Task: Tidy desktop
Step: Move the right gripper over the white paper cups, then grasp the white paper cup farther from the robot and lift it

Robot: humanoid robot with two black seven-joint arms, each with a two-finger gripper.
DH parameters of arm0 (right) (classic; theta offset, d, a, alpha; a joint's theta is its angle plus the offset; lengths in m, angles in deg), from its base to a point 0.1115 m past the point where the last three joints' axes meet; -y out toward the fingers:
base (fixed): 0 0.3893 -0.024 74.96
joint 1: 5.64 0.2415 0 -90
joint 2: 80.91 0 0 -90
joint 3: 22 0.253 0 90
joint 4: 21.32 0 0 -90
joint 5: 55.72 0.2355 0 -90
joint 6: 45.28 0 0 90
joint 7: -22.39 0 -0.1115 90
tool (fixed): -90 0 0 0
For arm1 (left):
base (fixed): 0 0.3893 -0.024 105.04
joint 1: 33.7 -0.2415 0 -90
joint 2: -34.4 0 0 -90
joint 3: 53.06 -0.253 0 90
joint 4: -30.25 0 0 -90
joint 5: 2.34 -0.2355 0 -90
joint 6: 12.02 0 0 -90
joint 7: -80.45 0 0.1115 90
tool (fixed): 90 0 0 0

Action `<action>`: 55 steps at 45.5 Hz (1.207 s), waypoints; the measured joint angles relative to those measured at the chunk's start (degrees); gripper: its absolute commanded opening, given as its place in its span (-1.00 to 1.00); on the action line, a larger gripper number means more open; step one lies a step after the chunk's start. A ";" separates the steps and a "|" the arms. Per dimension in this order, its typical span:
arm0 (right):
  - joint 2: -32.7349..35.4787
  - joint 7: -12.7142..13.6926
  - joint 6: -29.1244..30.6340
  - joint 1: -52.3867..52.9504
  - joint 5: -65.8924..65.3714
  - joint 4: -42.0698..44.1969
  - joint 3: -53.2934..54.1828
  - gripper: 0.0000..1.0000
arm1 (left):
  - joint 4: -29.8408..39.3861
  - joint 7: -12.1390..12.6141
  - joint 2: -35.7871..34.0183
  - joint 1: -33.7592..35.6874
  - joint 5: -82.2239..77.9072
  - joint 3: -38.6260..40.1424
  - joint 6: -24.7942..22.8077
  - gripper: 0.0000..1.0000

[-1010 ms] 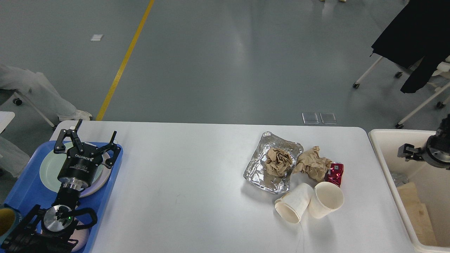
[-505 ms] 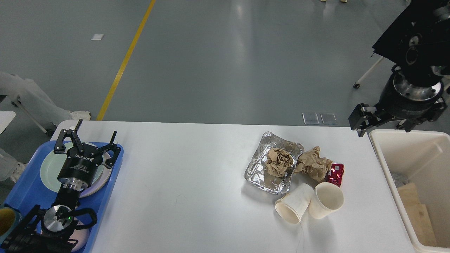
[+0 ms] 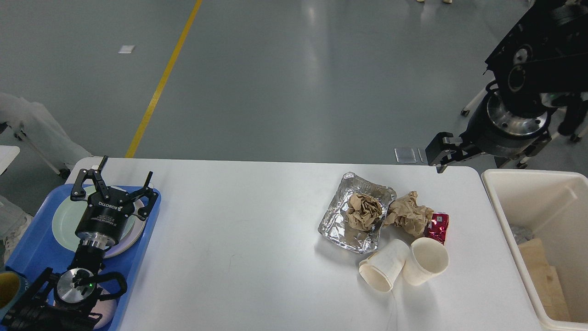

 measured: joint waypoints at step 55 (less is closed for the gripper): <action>-4.57 0.67 -20.15 -44.03 -19.13 9.00 14.35 0.69 | 0.05 0.00 0.00 -0.01 0.00 -0.04 -0.03 0.93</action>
